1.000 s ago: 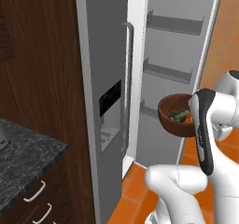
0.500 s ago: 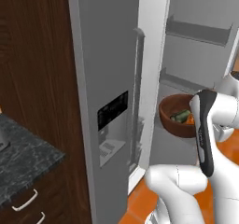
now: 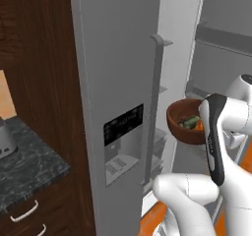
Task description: Pick the chicken drumstick and cucumber from their plates and place them in the bowl. Then put the bowl in the fridge.
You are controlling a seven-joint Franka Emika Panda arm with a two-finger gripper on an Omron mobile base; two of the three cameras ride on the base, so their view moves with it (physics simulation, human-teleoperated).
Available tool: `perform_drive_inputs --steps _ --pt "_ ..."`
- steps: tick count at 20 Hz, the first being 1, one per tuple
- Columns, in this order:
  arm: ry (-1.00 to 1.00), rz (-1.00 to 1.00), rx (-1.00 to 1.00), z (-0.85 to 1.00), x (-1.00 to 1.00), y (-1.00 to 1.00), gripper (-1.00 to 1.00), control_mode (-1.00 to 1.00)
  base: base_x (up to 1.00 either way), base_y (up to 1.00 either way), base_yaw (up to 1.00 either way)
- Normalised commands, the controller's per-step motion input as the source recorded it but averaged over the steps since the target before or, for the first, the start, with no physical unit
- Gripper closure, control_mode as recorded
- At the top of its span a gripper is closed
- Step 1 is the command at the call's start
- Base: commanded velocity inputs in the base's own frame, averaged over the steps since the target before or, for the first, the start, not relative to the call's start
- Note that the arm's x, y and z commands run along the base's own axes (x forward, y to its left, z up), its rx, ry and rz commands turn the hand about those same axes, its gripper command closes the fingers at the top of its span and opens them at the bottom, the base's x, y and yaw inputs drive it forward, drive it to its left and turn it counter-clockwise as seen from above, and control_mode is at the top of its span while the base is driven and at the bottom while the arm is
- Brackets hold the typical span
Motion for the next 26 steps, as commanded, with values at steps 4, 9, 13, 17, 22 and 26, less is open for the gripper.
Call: perform_drive_inputs --steps 4,9,13,17,22,26 --pt "0.0 0.0 0.0 0.0 0.0 0.0 1.0 1.0 0.11 -0.29 0.3" --pt "0.0 0.0 0.0 0.0 0.0 0.0 1.0 1.0 0.06 -0.45 0.25" --pt "0.0 0.0 0.0 0.0 0.0 0.0 1.0 1.0 0.56 -0.6 0.16" --pt "0.0 0.0 0.0 0.0 0.0 0.0 1.0 1.0 0.99 0.0 0.0" --pt "0.0 0.0 0.0 0.0 0.0 0.0 1.0 1.0 0.79 0.0 0.06" --pt "0.0 0.0 0.0 0.0 0.0 0.0 1.0 1.0 0.04 0.45 0.22"
